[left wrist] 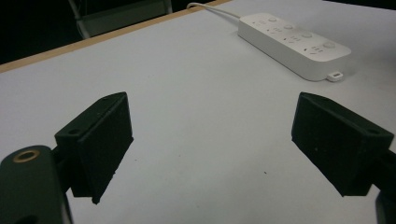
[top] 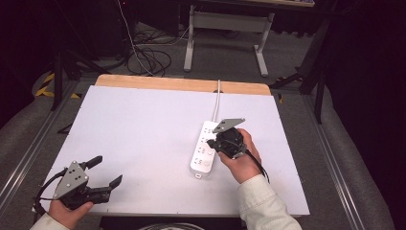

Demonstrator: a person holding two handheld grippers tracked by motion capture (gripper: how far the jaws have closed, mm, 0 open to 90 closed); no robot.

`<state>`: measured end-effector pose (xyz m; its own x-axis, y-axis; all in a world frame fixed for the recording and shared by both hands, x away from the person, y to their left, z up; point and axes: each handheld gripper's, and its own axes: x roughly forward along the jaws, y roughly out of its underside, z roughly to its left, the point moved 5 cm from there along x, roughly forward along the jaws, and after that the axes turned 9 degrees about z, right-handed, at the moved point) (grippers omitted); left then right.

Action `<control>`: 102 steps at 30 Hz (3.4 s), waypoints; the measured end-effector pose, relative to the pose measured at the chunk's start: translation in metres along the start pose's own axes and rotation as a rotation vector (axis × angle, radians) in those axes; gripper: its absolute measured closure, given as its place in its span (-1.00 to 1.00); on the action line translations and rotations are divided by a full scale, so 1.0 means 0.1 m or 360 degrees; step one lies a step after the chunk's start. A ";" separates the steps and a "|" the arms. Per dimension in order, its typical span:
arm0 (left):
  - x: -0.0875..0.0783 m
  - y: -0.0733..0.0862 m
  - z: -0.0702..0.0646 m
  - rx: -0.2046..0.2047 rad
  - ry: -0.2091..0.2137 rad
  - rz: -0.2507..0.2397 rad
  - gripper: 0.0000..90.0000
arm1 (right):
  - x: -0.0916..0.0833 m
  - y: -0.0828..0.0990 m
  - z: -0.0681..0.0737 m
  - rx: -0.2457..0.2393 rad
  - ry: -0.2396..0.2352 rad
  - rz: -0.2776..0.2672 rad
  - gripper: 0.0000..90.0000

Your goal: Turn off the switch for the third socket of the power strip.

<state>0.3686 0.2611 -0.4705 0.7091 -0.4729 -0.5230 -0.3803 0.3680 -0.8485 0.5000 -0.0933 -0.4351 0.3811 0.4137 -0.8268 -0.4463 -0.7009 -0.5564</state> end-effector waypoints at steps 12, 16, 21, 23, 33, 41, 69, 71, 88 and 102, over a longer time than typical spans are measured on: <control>0.00 0.00 0.00 -0.0010 0.0001 -0.0006 -0.71 | -0.11 -0.05 0.04 -0.0044 0.0018 -0.0065 1.00; 0.00 0.00 0.00 -0.0003 0.0002 -0.0005 -0.71 | -0.12 -0.05 0.05 -0.0046 0.0020 -0.0078 0.91; 0.00 0.00 0.00 -0.0015 0.0004 -0.0007 -0.71 | -0.17 -0.05 0.06 -0.0053 0.0016 -0.0134 0.47; 0.00 0.00 0.00 -0.0016 0.0003 -0.0003 -0.71 | -0.20 -0.05 0.07 -0.0070 0.0043 -0.0165 0.24; -0.01 0.00 0.00 -0.0029 0.0017 -0.0007 -0.71 | -0.45 0.06 0.05 0.0002 0.0099 -0.0297 -0.34; -0.01 0.00 0.01 -0.0014 0.0010 -0.0010 -0.71 | -0.62 0.27 0.06 0.0014 0.0116 -0.0367 -0.54; -0.01 -0.01 0.00 -0.0029 0.0018 -0.0028 -0.72 | -0.51 1.26 -0.07 0.0312 -0.0093 -0.0496 -0.75; -0.01 0.00 0.00 -0.0028 0.0015 -0.0024 -0.72 | -0.48 1.32 -0.09 0.0321 -0.0100 -0.0492 -0.75; -0.01 0.01 0.02 -0.0028 0.0005 -0.0002 -0.73 | -0.18 1.66 -0.08 0.0286 -0.0111 -0.0421 -0.78; 0.03 0.04 0.05 -0.0035 0.0000 0.0031 -0.73 | -0.18 1.75 -0.04 0.0275 -0.0032 -0.0414 -0.74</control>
<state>0.3725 0.2652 -0.4749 0.7014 -0.4658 -0.5395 -0.4070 0.3596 -0.8396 0.4183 -0.2255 -0.5170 0.4852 0.5789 -0.6553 -0.4677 -0.4614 -0.7539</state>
